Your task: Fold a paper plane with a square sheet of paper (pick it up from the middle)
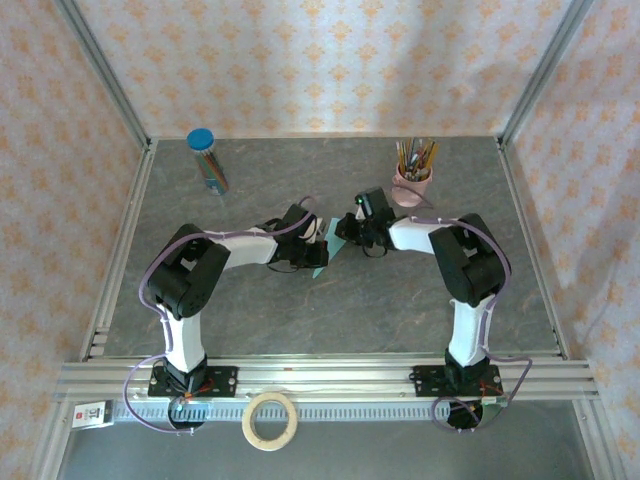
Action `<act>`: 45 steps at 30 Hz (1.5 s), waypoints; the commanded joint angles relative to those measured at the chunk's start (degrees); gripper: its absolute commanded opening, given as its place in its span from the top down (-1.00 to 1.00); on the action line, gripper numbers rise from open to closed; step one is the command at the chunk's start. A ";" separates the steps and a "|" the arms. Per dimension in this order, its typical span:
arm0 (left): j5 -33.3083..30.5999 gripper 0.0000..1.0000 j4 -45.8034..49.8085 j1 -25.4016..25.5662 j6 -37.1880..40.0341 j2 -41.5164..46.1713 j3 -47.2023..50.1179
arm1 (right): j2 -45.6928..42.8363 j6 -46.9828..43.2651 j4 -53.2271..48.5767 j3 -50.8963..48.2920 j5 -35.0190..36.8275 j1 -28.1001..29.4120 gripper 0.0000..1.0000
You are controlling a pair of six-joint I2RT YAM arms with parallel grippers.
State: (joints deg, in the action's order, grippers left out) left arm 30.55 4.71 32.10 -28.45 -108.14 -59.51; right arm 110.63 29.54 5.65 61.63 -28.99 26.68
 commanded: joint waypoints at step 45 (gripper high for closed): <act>-9.54 1.00 -0.93 -1.25 -8.47 -7.70 -7.73 | -1.89 -4.57 -0.11 2.06 1.99 -1.07 0.72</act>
State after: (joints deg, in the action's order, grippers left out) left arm 24.53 1.39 31.07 -36.25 -114.78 -67.61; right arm 112.07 24.38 2.11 65.78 -26.94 25.56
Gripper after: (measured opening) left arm 0.046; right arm 0.141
